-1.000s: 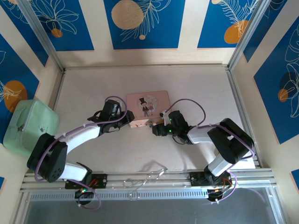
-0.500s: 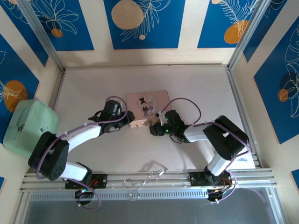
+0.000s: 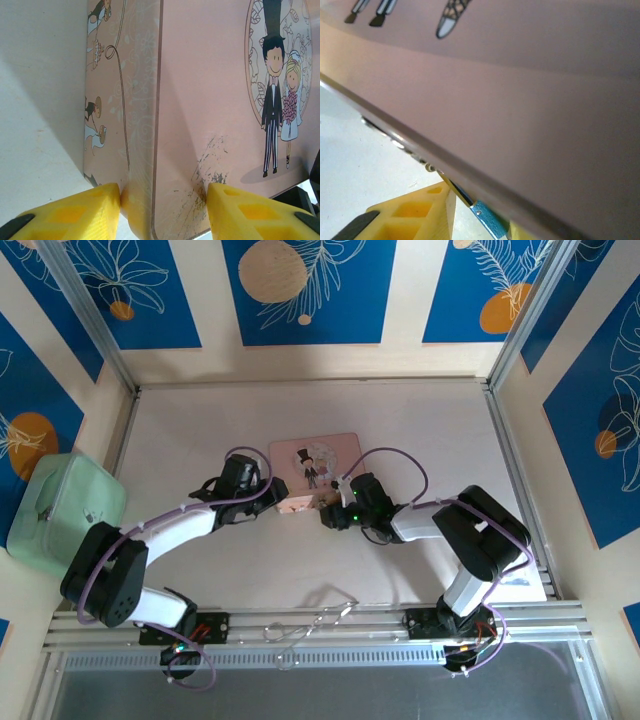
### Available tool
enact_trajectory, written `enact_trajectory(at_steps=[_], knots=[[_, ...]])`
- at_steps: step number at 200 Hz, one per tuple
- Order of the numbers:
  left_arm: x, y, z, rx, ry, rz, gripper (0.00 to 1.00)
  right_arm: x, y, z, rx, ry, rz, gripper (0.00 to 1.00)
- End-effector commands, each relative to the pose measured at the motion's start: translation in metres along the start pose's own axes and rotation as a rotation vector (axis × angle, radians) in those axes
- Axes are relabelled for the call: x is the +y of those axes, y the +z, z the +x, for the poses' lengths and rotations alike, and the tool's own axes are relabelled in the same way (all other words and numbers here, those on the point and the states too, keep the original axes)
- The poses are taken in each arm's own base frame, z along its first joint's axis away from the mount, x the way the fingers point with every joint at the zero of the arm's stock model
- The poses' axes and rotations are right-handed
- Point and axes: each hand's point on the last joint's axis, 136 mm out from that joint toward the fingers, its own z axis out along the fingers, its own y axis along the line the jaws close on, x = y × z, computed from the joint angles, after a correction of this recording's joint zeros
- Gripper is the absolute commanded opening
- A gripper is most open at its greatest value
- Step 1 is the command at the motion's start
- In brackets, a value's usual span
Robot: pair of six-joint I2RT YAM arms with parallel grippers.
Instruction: Unlock the padlock with the key
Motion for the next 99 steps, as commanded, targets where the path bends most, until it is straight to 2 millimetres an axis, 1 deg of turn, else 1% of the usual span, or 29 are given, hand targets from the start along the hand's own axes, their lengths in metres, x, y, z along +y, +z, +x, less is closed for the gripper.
enact_trajectory(at_steps=[1,12,25,34,64,99], knots=[[-0.004,-0.003,-0.001,-0.013,-0.001,0.025,0.49,0.002,0.002,0.02,0.085,0.028,-0.012,0.33],[-0.002,-0.003,0.0,-0.012,-0.004,0.024,0.49,0.003,0.0,0.02,0.085,0.033,-0.012,0.34],[-0.002,-0.003,0.001,-0.013,-0.006,0.024,0.49,0.004,-0.002,0.021,0.081,0.034,-0.003,0.41],[-0.001,-0.003,0.001,-0.012,-0.007,0.024,0.49,0.004,-0.003,0.021,0.079,0.036,-0.005,0.43],[0.0,-0.002,0.001,-0.01,-0.008,0.02,0.49,0.009,-0.008,0.019,0.073,0.031,-0.013,0.41],[0.001,0.0,0.001,-0.011,-0.011,0.015,0.49,0.01,-0.007,0.022,0.085,0.047,-0.019,0.36]])
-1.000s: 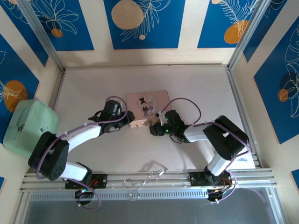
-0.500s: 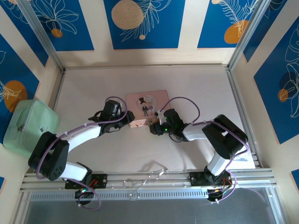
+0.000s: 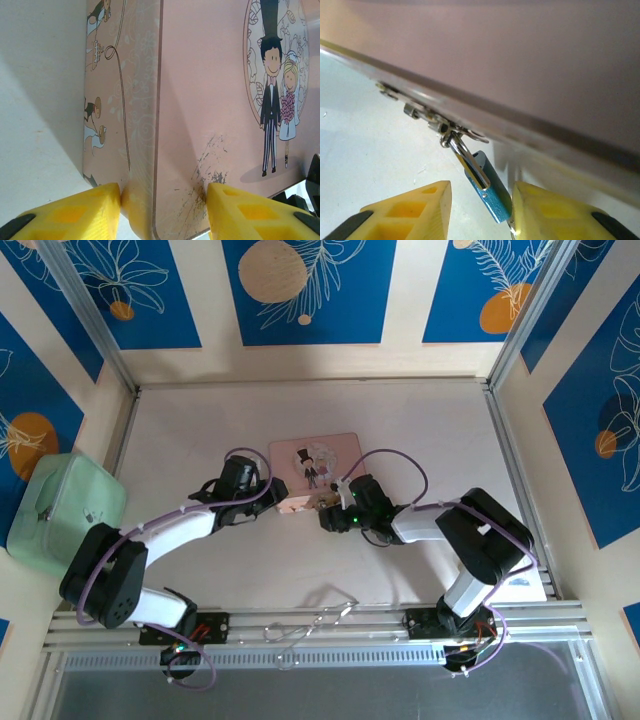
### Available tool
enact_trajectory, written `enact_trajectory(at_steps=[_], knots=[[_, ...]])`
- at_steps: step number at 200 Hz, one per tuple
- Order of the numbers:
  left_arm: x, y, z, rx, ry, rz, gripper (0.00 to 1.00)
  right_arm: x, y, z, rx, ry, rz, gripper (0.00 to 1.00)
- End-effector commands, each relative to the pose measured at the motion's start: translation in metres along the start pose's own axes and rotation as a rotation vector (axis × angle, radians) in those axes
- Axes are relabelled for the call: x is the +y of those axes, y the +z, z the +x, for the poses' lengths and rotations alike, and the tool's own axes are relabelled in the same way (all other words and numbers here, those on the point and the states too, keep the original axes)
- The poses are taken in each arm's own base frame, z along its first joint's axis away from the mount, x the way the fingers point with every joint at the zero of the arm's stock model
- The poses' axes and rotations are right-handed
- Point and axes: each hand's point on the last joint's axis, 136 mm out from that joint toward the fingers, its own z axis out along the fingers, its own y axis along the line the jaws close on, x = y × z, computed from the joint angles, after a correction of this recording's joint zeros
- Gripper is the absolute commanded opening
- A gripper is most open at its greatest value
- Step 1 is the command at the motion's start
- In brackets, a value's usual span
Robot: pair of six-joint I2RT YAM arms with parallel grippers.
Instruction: Unlock the padlock with the key
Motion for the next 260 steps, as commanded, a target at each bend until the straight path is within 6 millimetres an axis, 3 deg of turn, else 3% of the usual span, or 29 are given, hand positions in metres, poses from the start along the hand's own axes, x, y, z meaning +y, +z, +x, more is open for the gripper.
enact_trajectory(at_steps=[1,98,182,226,260], knots=[[0.001,0.0,0.001,-0.001,-0.011,0.002,0.49,0.005,-0.003,0.015,0.055,0.027,-0.016,0.36],[0.0,-0.004,0.0,-0.006,-0.01,-0.005,0.48,0.004,-0.004,0.017,0.066,0.045,-0.009,0.21],[0.001,-0.006,-0.001,-0.011,-0.008,-0.008,0.48,0.014,-0.007,0.02,0.077,0.042,-0.057,0.11],[-0.008,-0.01,-0.005,-0.024,-0.012,0.025,0.49,0.02,-0.01,0.02,0.086,0.057,-0.117,0.06],[-0.02,-0.026,-0.01,-0.049,0.003,0.053,0.52,0.024,-0.012,0.02,0.091,0.078,-0.178,0.04]])
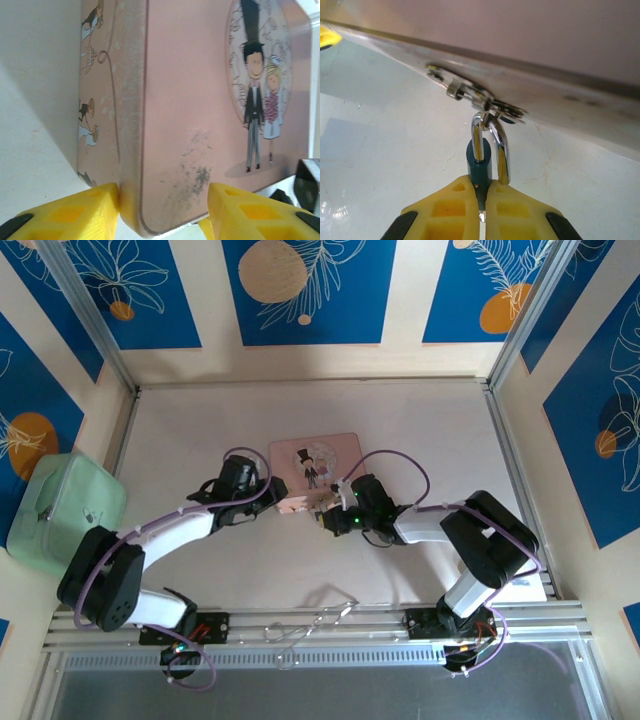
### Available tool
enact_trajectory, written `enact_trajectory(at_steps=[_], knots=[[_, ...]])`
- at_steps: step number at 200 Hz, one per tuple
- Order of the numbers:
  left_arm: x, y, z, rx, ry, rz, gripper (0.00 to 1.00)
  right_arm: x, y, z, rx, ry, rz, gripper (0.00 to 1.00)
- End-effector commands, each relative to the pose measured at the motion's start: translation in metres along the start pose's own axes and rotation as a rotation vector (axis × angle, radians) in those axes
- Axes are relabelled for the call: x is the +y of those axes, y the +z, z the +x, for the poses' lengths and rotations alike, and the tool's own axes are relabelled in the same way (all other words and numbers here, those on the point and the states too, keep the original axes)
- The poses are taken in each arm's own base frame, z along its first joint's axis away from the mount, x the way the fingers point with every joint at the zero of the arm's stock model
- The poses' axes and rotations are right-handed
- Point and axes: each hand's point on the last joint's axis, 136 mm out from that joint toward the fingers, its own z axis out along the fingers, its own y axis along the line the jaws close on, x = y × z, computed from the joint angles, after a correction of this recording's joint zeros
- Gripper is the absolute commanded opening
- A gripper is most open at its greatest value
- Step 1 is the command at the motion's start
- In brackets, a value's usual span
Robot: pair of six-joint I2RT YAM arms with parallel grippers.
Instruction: Unlock the padlock with the key
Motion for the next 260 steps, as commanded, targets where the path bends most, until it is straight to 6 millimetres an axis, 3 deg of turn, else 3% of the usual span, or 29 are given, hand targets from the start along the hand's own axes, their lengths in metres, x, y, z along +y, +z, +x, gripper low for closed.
enact_trajectory(at_steps=[1,35,88,102,108,123,144,161,179,212,260], knots=[[-0.013,-0.016,-0.006,-0.029,0.003,0.032,0.52,0.009,-0.004,0.018,0.063,0.031,-0.082,0.04],[-0.022,-0.035,0.005,-0.054,0.01,0.091,0.57,0.014,-0.001,0.018,0.082,0.037,-0.128,0.0],[-0.036,-0.034,0.071,-0.007,0.074,0.199,0.59,0.014,-0.004,0.017,0.08,0.061,-0.162,0.0],[-0.042,-0.03,0.083,0.005,0.096,0.228,0.77,0.013,-0.005,0.017,0.08,0.071,-0.173,0.0],[-0.042,-0.027,0.086,0.011,0.099,0.234,0.78,0.013,-0.006,0.017,0.08,0.076,-0.177,0.0],[-0.042,-0.019,0.086,0.009,0.085,0.247,0.75,0.014,-0.006,0.017,0.087,0.087,-0.194,0.0],[-0.049,-0.007,0.084,0.007,0.082,0.264,0.55,0.016,-0.008,0.018,0.094,0.091,-0.207,0.0],[-0.061,0.005,0.084,0.013,0.067,0.315,0.46,0.018,-0.009,0.019,0.097,0.092,-0.22,0.0],[-0.069,0.018,0.085,0.024,0.052,0.352,0.45,0.019,-0.01,0.019,0.097,0.094,-0.231,0.0],[-0.06,0.033,0.083,0.001,0.04,0.321,0.54,0.021,-0.011,0.02,0.108,0.113,-0.273,0.0],[-0.05,0.038,0.076,-0.03,-0.001,0.345,0.48,0.026,-0.008,0.02,0.136,0.132,-0.349,0.0]])
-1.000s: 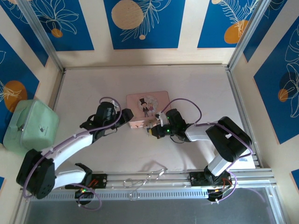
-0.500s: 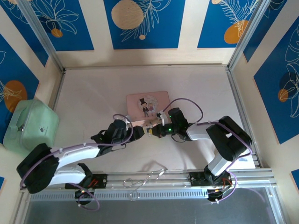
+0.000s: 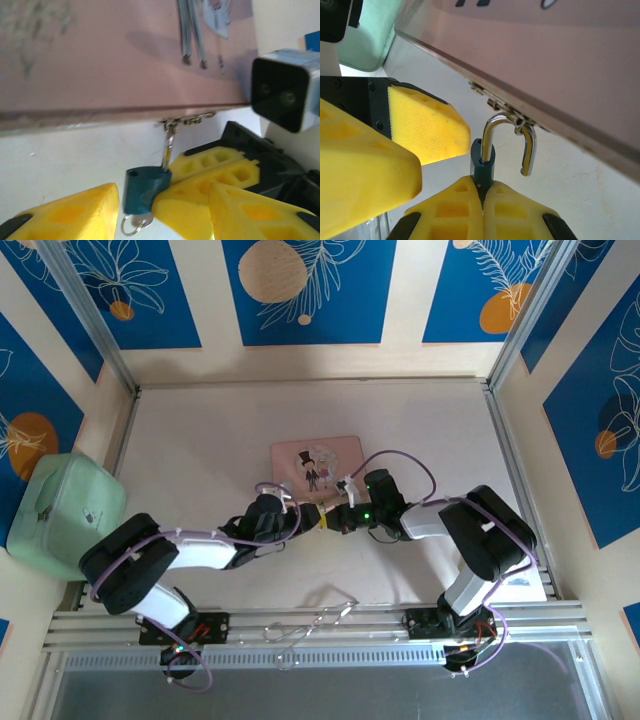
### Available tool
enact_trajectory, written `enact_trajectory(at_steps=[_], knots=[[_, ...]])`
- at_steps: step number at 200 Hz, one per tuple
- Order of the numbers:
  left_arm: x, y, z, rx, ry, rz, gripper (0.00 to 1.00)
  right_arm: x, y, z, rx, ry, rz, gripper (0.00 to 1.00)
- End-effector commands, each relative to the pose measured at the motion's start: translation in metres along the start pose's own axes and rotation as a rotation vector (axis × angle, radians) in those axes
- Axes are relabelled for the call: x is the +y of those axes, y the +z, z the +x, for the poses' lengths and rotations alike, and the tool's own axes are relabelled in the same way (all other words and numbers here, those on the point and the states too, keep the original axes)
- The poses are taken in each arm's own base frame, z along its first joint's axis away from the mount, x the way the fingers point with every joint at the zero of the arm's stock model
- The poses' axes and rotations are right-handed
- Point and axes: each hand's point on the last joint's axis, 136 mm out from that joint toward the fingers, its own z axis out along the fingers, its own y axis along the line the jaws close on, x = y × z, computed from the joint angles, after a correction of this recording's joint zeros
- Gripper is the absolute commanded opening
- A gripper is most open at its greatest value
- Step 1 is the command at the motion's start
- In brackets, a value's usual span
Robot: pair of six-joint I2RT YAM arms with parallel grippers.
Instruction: Unlock the padlock with the key
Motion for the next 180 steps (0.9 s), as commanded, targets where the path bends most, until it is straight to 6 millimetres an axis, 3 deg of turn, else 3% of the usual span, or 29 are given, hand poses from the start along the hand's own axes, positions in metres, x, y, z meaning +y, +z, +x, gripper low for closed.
enact_trajectory(at_steps=[1,57,76,113,146,180], knots=[[-0.002,0.003,-0.01,-0.044,-0.029,0.055,0.47,0.004,0.005,0.019,0.087,0.075,-0.077,0.0],[0.022,0.003,-0.014,-0.077,-0.089,0.015,0.43,0.003,0.008,0.02,0.098,0.087,-0.092,0.0],[0.028,-0.001,-0.016,-0.09,-0.098,0.002,0.47,0.004,0.007,0.02,0.098,0.088,-0.096,0.0],[0.028,-0.001,-0.02,-0.09,-0.117,0.012,0.52,0.004,0.009,0.021,0.109,0.093,-0.106,0.0],[0.02,0.006,-0.018,-0.072,-0.137,0.061,0.45,0.004,0.009,0.02,0.111,0.094,-0.111,0.0],[0.021,0.01,-0.017,-0.074,-0.157,0.09,0.45,0.007,0.009,0.02,0.11,0.087,-0.123,0.0]])
